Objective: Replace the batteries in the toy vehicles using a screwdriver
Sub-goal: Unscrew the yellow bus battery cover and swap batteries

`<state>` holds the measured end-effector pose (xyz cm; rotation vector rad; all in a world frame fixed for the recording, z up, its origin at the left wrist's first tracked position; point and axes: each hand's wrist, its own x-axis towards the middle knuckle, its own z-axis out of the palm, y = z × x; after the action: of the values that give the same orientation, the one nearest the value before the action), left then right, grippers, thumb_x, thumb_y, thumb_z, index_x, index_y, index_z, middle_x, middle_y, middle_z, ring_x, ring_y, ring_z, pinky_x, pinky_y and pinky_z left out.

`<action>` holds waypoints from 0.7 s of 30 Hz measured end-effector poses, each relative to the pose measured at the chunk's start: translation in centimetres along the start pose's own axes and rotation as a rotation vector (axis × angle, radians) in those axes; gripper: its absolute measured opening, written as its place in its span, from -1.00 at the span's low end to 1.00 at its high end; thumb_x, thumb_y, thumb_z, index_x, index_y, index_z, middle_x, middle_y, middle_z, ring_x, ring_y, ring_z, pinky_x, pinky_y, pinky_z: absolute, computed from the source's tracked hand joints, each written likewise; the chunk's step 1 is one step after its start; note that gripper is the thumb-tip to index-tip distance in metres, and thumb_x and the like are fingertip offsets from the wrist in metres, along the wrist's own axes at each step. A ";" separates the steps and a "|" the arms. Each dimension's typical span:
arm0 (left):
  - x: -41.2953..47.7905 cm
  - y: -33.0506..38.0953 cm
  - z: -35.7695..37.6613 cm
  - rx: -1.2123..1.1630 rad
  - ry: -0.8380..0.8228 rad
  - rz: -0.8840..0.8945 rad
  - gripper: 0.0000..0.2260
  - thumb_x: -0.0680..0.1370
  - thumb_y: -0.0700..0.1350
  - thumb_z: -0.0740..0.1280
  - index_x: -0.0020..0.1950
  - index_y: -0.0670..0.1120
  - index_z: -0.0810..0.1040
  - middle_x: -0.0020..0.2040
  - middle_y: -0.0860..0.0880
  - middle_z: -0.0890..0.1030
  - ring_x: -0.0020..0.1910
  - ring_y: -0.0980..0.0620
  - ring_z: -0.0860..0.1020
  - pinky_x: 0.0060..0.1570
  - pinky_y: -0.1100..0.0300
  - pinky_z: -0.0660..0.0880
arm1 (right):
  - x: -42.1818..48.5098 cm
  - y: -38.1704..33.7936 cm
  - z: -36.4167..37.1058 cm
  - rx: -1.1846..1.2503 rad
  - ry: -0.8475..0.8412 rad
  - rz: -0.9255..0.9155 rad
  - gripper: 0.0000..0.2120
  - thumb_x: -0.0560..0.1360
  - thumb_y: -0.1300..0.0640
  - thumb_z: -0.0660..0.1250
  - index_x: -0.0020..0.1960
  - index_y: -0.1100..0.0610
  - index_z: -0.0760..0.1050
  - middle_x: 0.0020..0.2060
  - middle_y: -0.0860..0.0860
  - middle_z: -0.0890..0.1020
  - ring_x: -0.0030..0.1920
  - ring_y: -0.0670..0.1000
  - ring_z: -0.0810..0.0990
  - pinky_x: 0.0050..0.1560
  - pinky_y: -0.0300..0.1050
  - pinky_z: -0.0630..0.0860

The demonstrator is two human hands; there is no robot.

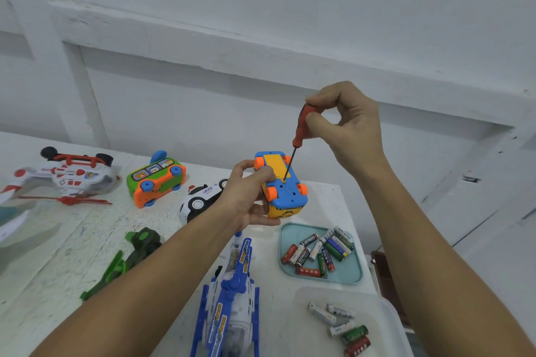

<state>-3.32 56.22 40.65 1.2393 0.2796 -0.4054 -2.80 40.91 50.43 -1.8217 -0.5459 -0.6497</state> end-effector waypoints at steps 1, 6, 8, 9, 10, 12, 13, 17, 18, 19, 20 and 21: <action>0.0 -0.1 0.0 -0.003 -0.001 -0.004 -0.64 0.52 -0.17 0.36 0.25 0.12 0.39 0.05 -0.23 0.64 -0.25 -0.20 0.70 -0.42 -0.09 0.60 | 0.0 0.0 0.1 -0.009 -0.007 0.005 -0.79 0.35 0.34 0.40 -0.16 0.04 0.57 -0.08 0.01 0.55 -0.04 0.04 0.59 -0.31 -0.01 0.64; -0.1 -0.3 -0.2 -0.017 0.001 -0.014 -0.64 0.52 -0.17 0.36 0.25 0.11 0.39 0.06 -0.24 0.65 -0.24 -0.21 0.69 -0.42 -0.09 0.60 | -0.1 0.1 0.4 -0.039 -0.053 0.088 -0.81 0.39 0.25 0.50 -0.20 0.07 0.49 0.00 -0.05 0.67 -0.07 0.01 0.68 -0.23 0.13 0.62; -0.1 -0.3 -0.3 -0.025 0.005 -0.012 -0.65 0.52 -0.16 0.36 0.24 0.11 0.39 0.05 -0.24 0.65 -0.25 -0.20 0.70 -0.42 -0.10 0.60 | -0.1 0.0 0.6 -0.063 -0.041 0.068 -0.75 0.39 0.22 0.52 -0.25 0.03 0.45 -0.18 0.02 0.67 -0.22 0.10 0.68 -0.26 0.12 0.61; -0.1 -0.3 -0.4 -0.026 0.007 -0.010 -0.65 0.52 -0.16 0.36 0.25 0.11 0.39 0.04 -0.24 0.65 -0.25 -0.20 0.70 -0.42 -0.10 0.60 | -0.2 -0.1 0.7 -0.082 -0.030 0.052 -0.74 0.38 0.19 0.53 -0.26 0.03 0.44 -0.23 0.05 0.66 -0.26 0.15 0.67 -0.26 0.13 0.61; -0.1 -0.3 -0.5 -0.025 0.007 -0.008 -0.64 0.52 -0.16 0.36 0.25 0.11 0.39 0.04 -0.24 0.65 -0.26 -0.20 0.70 -0.41 -0.10 0.60 | -0.3 -0.2 0.8 -0.098 -0.022 0.040 -0.75 0.38 0.17 0.54 -0.25 0.06 0.45 -0.25 0.07 0.64 -0.28 0.17 0.66 -0.26 0.14 0.61; 0.0 -0.3 -0.5 -0.024 0.006 -0.001 -0.63 0.52 -0.16 0.36 0.27 0.11 0.38 0.04 -0.24 0.65 -0.26 -0.21 0.70 -0.40 -0.11 0.61 | -0.4 -0.4 0.8 -0.096 -0.026 0.035 -0.82 0.42 0.18 0.51 -0.18 0.14 0.50 -0.21 0.09 0.64 -0.29 0.14 0.67 -0.28 0.17 0.61; 0.0 -0.2 -0.5 -0.024 0.005 0.003 -0.63 0.53 -0.15 0.36 0.27 0.12 0.38 0.04 -0.24 0.64 -0.25 -0.21 0.70 -0.39 -0.11 0.61 | -0.5 -0.5 0.8 -0.083 -0.046 0.035 -0.87 0.44 0.22 0.48 -0.14 0.15 0.52 -0.17 0.09 0.65 -0.28 0.11 0.68 -0.27 0.18 0.61; 0.1 -0.1 -0.6 -0.025 0.014 0.013 -0.60 0.52 -0.16 0.36 0.30 0.13 0.36 0.05 -0.25 0.64 -0.21 -0.23 0.70 -0.39 -0.11 0.61 | -0.6 -1.1 0.5 -0.061 -0.112 0.055 -0.73 0.41 0.38 0.40 -0.08 0.04 0.47 -0.11 0.03 0.67 -0.19 0.04 0.68 -0.23 0.09 0.66; 0.1 -0.1 -0.7 -0.024 0.015 0.013 -0.60 0.53 -0.16 0.36 0.30 0.13 0.36 0.05 -0.25 0.64 -0.20 -0.23 0.70 -0.40 -0.11 0.61 | -0.5 -1.1 0.5 -0.094 -0.113 0.054 -0.71 0.41 0.36 0.44 -0.09 0.02 0.45 -0.17 -0.04 0.65 -0.22 -0.01 0.67 -0.25 0.06 0.66; 0.1 -0.1 -0.7 -0.023 0.013 0.013 -0.60 0.53 -0.16 0.36 0.30 0.13 0.36 0.05 -0.25 0.64 -0.21 -0.23 0.70 -0.40 -0.11 0.61 | -0.5 -1.1 0.5 -0.123 -0.111 0.050 -0.69 0.40 0.31 0.48 -0.11 -0.01 0.43 -0.25 -0.11 0.62 -0.26 -0.03 0.65 -0.28 0.05 0.66; 0.1 -0.1 -0.7 -0.022 0.009 0.012 -0.60 0.53 -0.15 0.36 0.30 0.13 0.36 0.04 -0.25 0.64 -0.22 -0.22 0.70 -0.40 -0.11 0.61 | -0.4 -1.1 0.5 -0.144 -0.107 0.046 -0.67 0.38 0.27 0.52 -0.12 -0.05 0.42 -0.29 -0.14 0.60 -0.29 -0.04 0.64 -0.29 0.08 0.65; 0.0 -0.2 -0.7 -0.022 0.006 0.012 -0.60 0.53 -0.15 0.36 0.30 0.13 0.36 0.04 -0.25 0.65 -0.23 -0.22 0.70 -0.40 -0.10 0.61 | -0.4 -1.1 0.6 -0.168 -0.101 0.034 -0.64 0.37 0.22 0.54 -0.10 -0.11 0.40 -0.31 -0.14 0.57 -0.28 0.00 0.64 -0.28 0.11 0.63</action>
<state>-3.34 56.83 40.28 1.2202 0.2808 -0.3879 -3.67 41.81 50.79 -2.0258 -0.5392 -0.5977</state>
